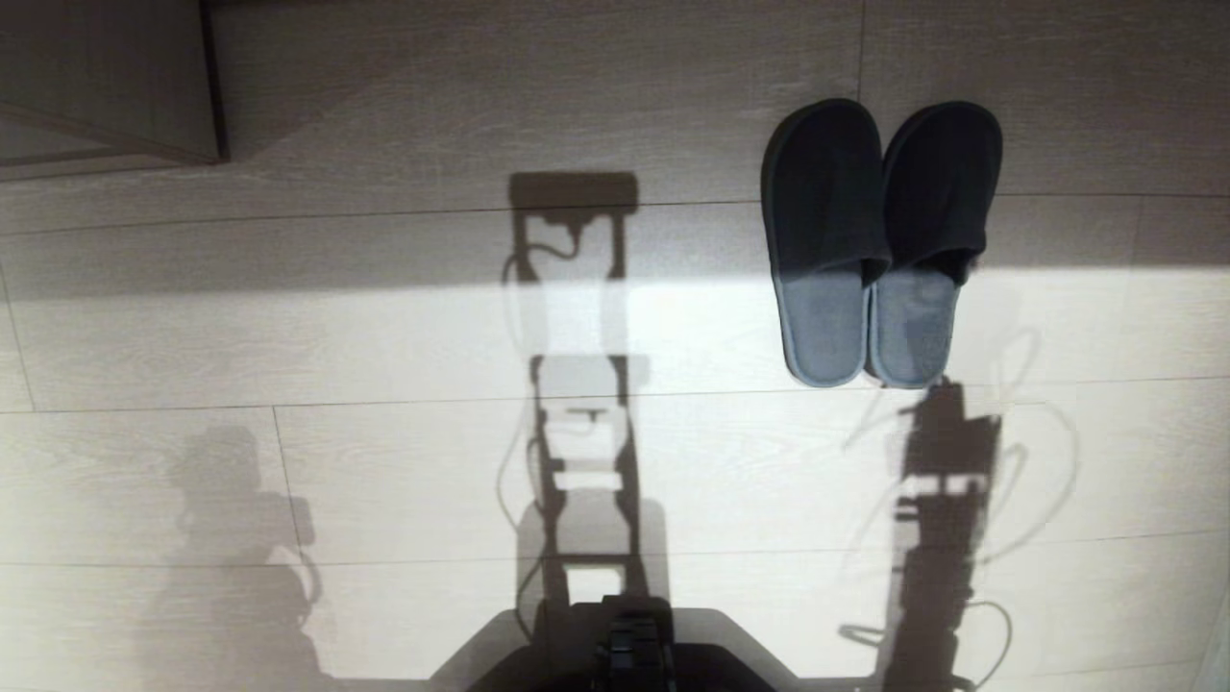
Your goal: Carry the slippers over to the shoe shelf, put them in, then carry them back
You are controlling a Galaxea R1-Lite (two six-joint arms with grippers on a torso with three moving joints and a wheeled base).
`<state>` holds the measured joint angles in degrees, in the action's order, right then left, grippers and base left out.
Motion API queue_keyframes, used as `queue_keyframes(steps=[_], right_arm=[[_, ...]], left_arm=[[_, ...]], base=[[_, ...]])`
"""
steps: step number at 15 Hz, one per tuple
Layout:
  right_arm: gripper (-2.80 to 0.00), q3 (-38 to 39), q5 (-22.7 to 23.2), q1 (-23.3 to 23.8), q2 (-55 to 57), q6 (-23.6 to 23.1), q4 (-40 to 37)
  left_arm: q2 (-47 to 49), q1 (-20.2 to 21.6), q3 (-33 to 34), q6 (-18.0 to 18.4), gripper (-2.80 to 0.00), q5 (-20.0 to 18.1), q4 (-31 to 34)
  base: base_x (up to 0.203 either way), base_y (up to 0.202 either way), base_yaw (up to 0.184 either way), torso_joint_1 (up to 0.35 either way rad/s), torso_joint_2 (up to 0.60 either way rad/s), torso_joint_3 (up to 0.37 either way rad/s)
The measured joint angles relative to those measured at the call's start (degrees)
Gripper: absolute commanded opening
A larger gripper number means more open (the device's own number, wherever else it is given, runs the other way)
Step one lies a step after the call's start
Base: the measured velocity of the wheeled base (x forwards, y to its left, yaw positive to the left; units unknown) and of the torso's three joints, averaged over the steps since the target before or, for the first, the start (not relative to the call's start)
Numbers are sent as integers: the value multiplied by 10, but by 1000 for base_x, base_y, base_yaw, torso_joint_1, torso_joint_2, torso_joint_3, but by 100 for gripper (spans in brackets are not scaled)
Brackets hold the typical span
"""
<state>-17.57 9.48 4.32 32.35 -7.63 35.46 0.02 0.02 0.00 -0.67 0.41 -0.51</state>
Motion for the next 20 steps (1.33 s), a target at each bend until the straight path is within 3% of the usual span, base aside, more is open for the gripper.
queue_keyframes(steps=[3,6,8,12,14,20], right_arm=[[-280,34,48,-22,-144,19,-139],[-280,101,56,-38,-251,26,-237],[-280,149,16,-41,-292,27,-267],[-280,173,-86,-43,-320,30,-312],[-280,174,-95,-43,-323,34,-357],[-280,176,-102,-43,-326,91,-350]], left_arm=[[0,0,0,0,-280,0,0],[0,0,0,0,-280,0,0],[0,0,0,0,-280,0,0],[0,0,0,0,-280,0,0],[0,0,0,0,-280,0,0],[0,0,0,-4,-280,0,1]], base=[[0,0,0,0,0,0],[0,0,0,0,0,0],[0,0,0,0,0,0],[0,0,0,0,0,0],[0,0,0,0,0,0],[0,0,0,2,1,87]])
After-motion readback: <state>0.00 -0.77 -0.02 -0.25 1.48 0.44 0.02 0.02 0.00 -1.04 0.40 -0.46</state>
